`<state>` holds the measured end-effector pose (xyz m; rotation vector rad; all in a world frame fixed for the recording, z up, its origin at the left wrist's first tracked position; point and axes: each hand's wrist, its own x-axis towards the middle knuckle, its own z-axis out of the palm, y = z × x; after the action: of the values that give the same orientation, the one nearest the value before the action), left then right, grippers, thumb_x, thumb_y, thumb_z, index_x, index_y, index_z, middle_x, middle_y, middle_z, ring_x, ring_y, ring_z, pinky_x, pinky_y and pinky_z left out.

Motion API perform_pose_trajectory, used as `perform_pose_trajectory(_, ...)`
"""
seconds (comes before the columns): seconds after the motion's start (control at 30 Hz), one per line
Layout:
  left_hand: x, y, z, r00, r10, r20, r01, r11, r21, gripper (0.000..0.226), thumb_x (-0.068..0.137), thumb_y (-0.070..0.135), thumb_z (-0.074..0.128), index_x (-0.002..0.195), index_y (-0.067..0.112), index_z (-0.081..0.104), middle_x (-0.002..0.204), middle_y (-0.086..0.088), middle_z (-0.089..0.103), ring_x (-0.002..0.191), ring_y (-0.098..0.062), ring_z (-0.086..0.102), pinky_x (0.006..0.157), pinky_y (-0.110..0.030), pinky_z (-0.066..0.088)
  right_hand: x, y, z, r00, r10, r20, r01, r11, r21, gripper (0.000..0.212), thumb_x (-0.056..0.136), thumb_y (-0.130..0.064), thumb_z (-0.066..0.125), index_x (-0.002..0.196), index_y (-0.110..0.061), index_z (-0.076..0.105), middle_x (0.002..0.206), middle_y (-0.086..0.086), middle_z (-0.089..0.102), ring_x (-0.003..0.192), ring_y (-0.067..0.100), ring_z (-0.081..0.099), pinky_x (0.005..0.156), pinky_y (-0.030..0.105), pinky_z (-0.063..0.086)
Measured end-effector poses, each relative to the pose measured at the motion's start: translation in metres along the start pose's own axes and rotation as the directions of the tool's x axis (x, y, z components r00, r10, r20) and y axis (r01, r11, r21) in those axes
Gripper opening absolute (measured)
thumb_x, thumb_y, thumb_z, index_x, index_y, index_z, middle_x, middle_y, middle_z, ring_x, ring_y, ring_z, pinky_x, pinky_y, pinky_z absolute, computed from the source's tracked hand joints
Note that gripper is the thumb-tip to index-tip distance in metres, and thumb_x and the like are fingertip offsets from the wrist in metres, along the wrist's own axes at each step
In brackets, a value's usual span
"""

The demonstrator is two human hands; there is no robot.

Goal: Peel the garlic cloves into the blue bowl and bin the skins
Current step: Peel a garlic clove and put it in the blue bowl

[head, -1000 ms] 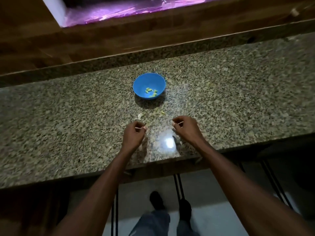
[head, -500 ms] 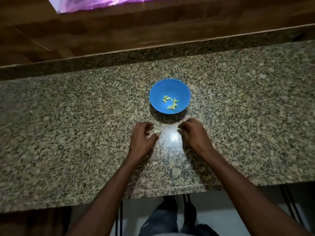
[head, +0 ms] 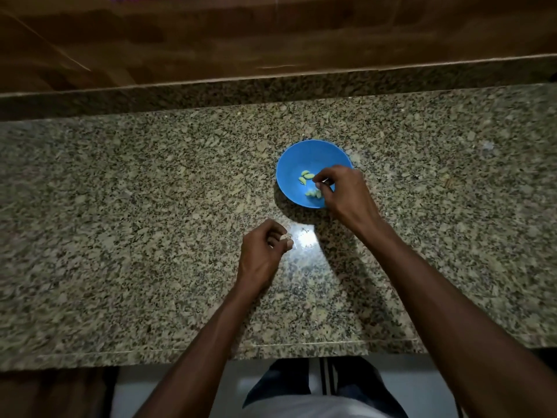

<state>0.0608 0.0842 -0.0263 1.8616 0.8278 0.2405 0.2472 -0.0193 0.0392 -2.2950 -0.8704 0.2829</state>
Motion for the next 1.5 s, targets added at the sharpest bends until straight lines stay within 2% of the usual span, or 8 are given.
perform_pose_trajectory(0.1, -0.006, 0.008, 0.002, 0.991, -0.131, -0.02, 0.123, 0.965, -0.231, 0.019, 0.082, -0.004, 0.083, 0.093, -0.002, 0.068, 0.084, -0.016, 0.067, 0.071, -0.008, 0.066, 0.063, -0.016, 0.057, -0.017, -0.001, -0.006, 0.997, 0.022, -0.071, -0.011, 0.988, 0.154, 0.015, 0.097, -0.013, 0.072, 0.109, -0.01, 0.081, 0.104, 0.002, 0.078, 0.09, 0.008, 0.071, 0.081, 0.026, 0.058)
perform_pose_trajectory(0.2, -0.013, 0.01, 0.001, 0.987, -0.16, -0.021, 0.142, 0.922, -0.359, 0.02, 0.082, -0.004, 0.083, 0.098, -0.007, 0.071, 0.09, -0.014, 0.072, 0.075, -0.006, 0.072, 0.067, -0.019, 0.059, -0.052, 0.002, -0.003, 0.994, 0.094, 0.048, -0.105, 0.926, 0.363, 0.014, 0.096, -0.023, 0.075, 0.108, -0.018, 0.083, 0.097, -0.01, 0.079, 0.087, -0.003, 0.072, 0.075, 0.014, 0.056)
perform_pose_trajectory(0.33, -0.022, 0.013, 0.007, 0.988, -0.153, 0.023, 0.148, 0.89, -0.431, 0.015, 0.087, 0.001, 0.081, 0.101, 0.001, 0.078, 0.097, -0.01, 0.079, 0.092, -0.022, 0.078, 0.076, -0.029, 0.062, -0.086, 0.016, 0.021, 0.954, 0.133, 0.268, -0.246, 0.857, 0.452, 0.023, 0.097, -0.026, 0.076, 0.118, -0.019, 0.08, 0.105, -0.007, 0.08, 0.092, 0.005, 0.077, 0.082, 0.034, 0.065)
perform_pose_trajectory(0.6, -0.038, 0.013, 0.016, 0.964, -0.266, 0.017, 0.241, 0.842, -0.483, 0.031, 0.085, -0.001, 0.082, 0.112, 0.003, 0.067, 0.09, -0.006, 0.075, 0.081, -0.008, 0.075, 0.071, -0.02, 0.058, -0.102, 0.023, 0.042, 0.902, 0.218, 0.373, -0.42, 0.64, 0.643, 0.019, 0.091, -0.008, 0.082, 0.109, -0.007, 0.078, 0.095, 0.015, 0.079, 0.083, 0.038, 0.078, 0.078, 0.051, 0.066)
perform_pose_trajectory(0.77, -0.046, 0.007, 0.014, 0.97, -0.244, 0.003, 0.223, 0.882, -0.415, 0.025, 0.087, -0.002, 0.08, 0.109, 0.0, 0.068, 0.092, -0.015, 0.075, 0.079, -0.012, 0.075, 0.07, -0.024, 0.06, -0.109, 0.024, 0.05, 0.871, 0.218, 0.44, -0.482, 0.551, 0.681, 0.017, 0.095, -0.001, 0.074, 0.11, 0.005, 0.073, 0.095, 0.026, 0.075, 0.075, 0.031, 0.075, 0.082, 0.059, 0.064)
perform_pose_trajectory(0.93, -0.05, 0.003, 0.015, 0.982, -0.19, -0.021, 0.175, 0.939, -0.297, 0.013, 0.089, -0.005, 0.074, 0.101, 0.001, 0.074, 0.095, -0.014, 0.077, 0.089, -0.021, 0.076, 0.077, -0.031, 0.063, -0.113, 0.025, 0.059, 0.871, 0.216, 0.441, -0.482, 0.547, 0.685, 0.017, 0.093, -0.004, 0.077, 0.109, 0.003, 0.073, 0.1, 0.027, 0.076, 0.09, 0.033, 0.078, 0.086, 0.05, 0.065)
perform_pose_trajectory(1.17, -0.048, 0.001, 0.018, 0.992, -0.119, -0.049, 0.113, 0.988, -0.104, 0.017, 0.09, 0.005, 0.075, 0.098, 0.02, 0.073, 0.095, 0.005, 0.076, 0.088, -0.008, 0.074, 0.076, -0.028, 0.062, -0.119, 0.023, 0.063, 0.866, 0.237, 0.441, -0.494, 0.552, 0.672, 0.014, 0.097, -0.002, 0.07, 0.111, -0.001, 0.07, 0.1, 0.029, 0.075, 0.085, 0.029, 0.076, 0.082, 0.043, 0.066)
perform_pose_trajectory(1.5, -0.055, -0.002, 0.015, 0.985, -0.174, 0.018, 0.173, 0.956, -0.238, 0.032, 0.094, 0.021, 0.077, 0.12, 0.018, 0.059, 0.107, -0.004, 0.068, 0.098, -0.017, 0.07, 0.073, -0.029, 0.06, -0.119, 0.022, 0.057, 0.885, 0.177, 0.43, -0.44, 0.616, 0.654, 0.02, 0.092, -0.008, 0.079, 0.11, -0.001, 0.074, 0.098, 0.02, 0.076, 0.082, 0.018, 0.075, 0.072, 0.028, 0.06)
